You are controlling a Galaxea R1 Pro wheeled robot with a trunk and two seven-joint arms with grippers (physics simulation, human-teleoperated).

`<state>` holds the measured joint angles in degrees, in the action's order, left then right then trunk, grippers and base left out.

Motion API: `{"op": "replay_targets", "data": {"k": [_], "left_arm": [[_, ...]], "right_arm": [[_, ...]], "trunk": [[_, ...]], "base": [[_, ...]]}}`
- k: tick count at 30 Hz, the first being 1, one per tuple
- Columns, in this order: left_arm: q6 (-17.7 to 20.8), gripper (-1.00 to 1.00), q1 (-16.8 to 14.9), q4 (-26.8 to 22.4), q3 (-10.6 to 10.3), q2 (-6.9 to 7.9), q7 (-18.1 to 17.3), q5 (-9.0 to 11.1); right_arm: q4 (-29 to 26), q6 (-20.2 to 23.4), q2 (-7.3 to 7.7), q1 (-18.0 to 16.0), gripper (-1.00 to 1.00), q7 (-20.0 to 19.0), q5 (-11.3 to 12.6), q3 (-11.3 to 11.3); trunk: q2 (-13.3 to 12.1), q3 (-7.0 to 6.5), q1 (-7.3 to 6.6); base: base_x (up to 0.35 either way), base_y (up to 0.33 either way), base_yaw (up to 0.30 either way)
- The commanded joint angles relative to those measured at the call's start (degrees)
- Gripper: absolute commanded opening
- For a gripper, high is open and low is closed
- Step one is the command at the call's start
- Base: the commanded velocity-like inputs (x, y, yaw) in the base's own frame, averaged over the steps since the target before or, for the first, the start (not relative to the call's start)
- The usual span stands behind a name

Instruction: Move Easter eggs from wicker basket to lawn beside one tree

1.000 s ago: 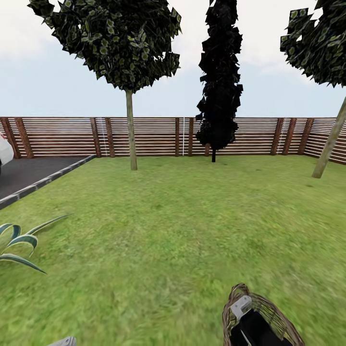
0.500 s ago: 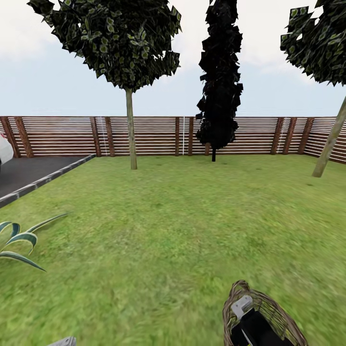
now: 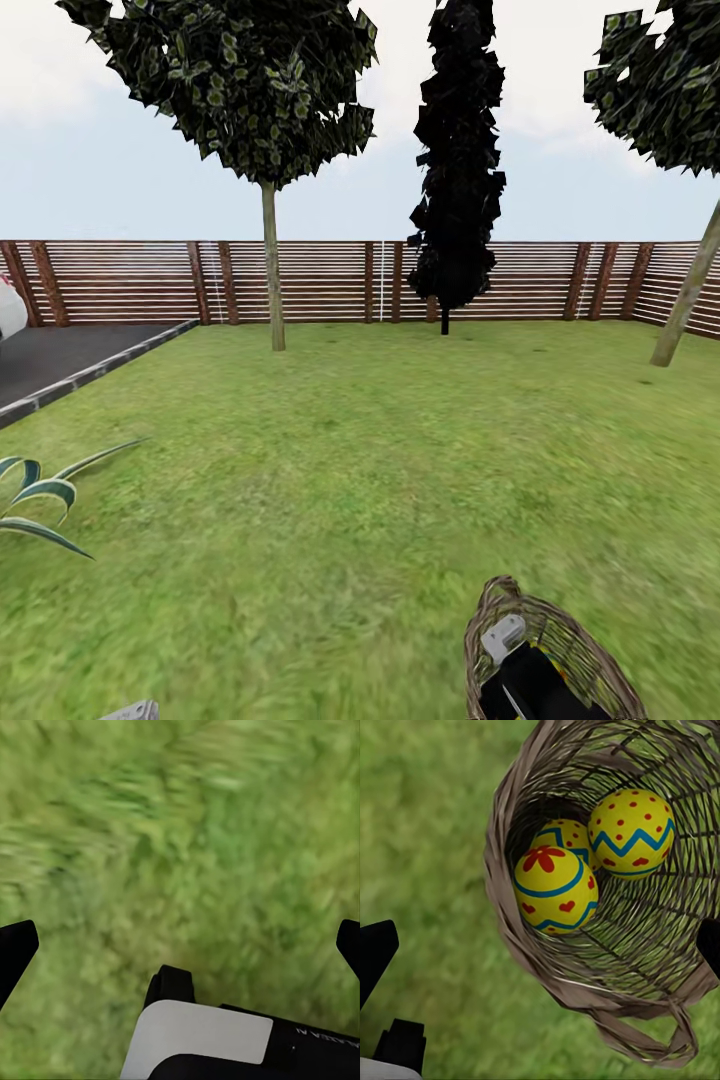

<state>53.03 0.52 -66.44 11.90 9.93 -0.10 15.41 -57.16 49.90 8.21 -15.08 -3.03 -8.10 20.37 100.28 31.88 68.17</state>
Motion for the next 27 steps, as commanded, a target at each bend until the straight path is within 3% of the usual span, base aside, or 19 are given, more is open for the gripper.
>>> {"op": "replay_targets", "data": {"k": [1,27], "left_arm": [[0.2,1.00,0.0,-0.1,0.1,0.00,0.0,0.1],[0.2,1.00,0.0,-0.2,0.3,0.08,-0.1,0.1]], "right_arm": [[-0.1,0.3,0.05,0.0,1.00,-0.3,-0.6,0.2],[-0.1,0.3,0.00,-0.1,1.00,-0.3,-0.5,0.3]], "trunk": [[0.4,0.24,0.23],[10.9,4.90,5.94]], "base": [[0.000,0.000,0.000],[0.000,0.000,0.000]]}}
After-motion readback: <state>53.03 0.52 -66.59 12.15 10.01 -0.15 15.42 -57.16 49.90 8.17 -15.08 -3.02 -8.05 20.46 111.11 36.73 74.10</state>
